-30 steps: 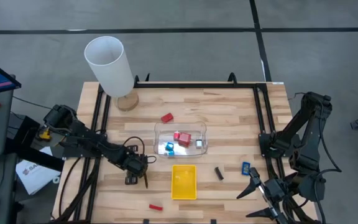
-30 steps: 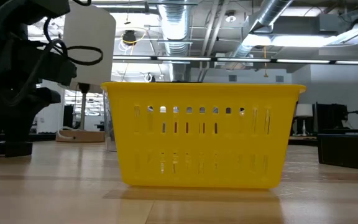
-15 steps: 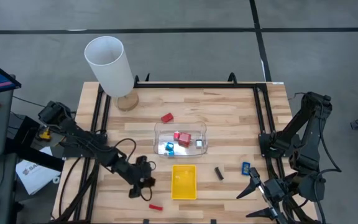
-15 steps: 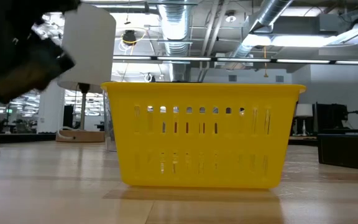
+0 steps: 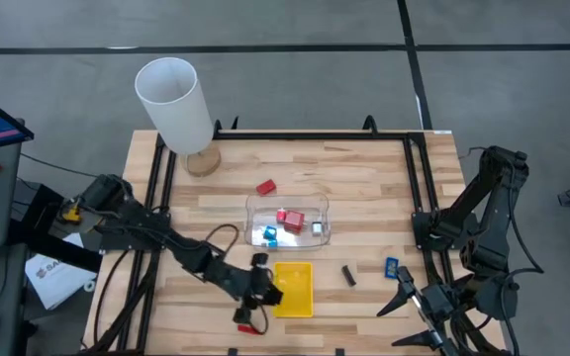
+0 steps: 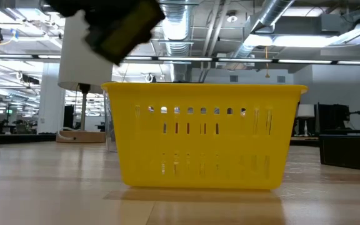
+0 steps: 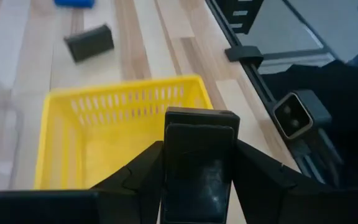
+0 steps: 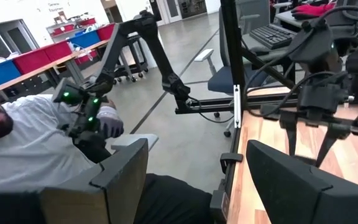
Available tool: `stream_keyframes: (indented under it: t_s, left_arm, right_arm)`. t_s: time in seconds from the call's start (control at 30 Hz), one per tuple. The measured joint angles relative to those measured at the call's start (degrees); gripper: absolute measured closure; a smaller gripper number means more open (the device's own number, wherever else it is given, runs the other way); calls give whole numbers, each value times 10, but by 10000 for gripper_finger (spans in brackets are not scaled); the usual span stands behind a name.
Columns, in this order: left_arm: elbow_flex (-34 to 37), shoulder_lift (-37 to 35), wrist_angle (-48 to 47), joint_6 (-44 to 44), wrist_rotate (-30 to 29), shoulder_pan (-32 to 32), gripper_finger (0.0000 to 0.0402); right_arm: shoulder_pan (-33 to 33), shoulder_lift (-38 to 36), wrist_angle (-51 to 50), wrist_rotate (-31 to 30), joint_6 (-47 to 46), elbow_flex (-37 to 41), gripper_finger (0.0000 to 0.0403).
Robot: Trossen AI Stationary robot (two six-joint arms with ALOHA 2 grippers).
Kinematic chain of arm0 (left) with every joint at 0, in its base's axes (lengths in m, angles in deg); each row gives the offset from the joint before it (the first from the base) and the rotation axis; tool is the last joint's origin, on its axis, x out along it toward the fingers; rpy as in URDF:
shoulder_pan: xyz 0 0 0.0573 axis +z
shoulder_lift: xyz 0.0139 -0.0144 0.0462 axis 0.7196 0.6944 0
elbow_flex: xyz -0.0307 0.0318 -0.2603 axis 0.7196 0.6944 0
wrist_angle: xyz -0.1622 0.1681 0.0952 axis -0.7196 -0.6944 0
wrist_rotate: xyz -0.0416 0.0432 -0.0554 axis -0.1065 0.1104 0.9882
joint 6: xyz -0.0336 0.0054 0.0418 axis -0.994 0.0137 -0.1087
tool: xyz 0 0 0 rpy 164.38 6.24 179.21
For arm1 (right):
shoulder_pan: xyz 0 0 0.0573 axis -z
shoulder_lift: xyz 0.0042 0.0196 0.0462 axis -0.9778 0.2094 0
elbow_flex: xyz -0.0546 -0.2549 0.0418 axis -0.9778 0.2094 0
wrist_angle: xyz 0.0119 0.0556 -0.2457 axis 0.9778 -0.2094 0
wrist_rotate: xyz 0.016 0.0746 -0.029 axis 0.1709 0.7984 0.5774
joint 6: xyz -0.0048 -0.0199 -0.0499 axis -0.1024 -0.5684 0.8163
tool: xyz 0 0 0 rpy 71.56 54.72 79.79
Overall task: Pick & Place Office items
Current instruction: Put the left black digital clock into the yellow bin
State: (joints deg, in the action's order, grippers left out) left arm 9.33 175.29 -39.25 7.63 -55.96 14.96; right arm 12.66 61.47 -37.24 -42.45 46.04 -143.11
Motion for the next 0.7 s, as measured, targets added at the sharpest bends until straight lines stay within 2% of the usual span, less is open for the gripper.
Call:
stream_keyframes:
  t_s: [0.33, 0.47, 0.7]
  left_arm:
    - [-153, 125, -74, 56, 7, 32, 246]
    - [-184, 152, -93, 73, 5, 45, 246]
    - [-196, 171, -140, 75, -11, 68, 246]
  right_arm:
    - [0, 0, -5, 9, 3, 0, 138]
    - [0, 0, -9, 9, 1, 0, 138]
    - [0, 0, -18, 9, -9, 0, 138]
